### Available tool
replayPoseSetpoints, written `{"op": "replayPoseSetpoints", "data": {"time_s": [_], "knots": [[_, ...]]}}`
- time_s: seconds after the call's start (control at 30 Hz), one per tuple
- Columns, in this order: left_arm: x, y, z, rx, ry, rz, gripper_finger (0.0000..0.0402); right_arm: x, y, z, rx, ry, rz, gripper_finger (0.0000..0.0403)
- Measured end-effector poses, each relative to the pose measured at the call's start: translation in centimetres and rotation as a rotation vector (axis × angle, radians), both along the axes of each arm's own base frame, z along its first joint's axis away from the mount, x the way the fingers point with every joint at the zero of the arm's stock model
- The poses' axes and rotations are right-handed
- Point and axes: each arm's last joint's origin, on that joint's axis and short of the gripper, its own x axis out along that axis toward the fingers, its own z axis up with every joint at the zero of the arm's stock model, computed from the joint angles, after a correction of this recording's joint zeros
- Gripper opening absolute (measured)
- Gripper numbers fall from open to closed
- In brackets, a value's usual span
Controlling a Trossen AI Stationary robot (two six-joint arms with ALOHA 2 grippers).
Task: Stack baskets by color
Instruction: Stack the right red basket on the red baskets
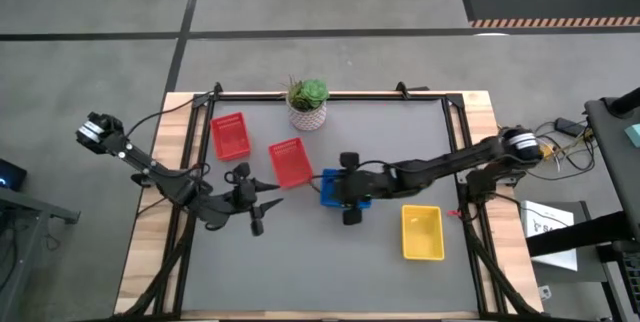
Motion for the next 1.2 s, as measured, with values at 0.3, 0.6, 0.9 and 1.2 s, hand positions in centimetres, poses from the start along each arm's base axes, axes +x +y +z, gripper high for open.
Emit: {"op": "replayPoseSetpoints", "data": {"time_s": [0.3,0.6,0.9,1.2], "knots": [[5.0,2.7,-1.5,-0.064,0.114,0.001,0.0141,-4.4,-0.6,0.0,0.019,-0.131,0.007,0.0148],[9.0,5.9,-4.0,-0.076,0.521,0.043,0.0141,-7.5,-1.1,1.4,0.019,-0.2,0.014,0.0148],[10.7,8.0,-6.1,-0.08,0.704,0.059,0.0141,-8.7,-1.3,1.1,0.028,-0.2,0.008,0.0148],[11.0,8.3,-7.3,-0.05,0.755,0.037,0.0098,-8.6,-1.3,0.8,0.029,-0.189,0.006,0.0148]]}}
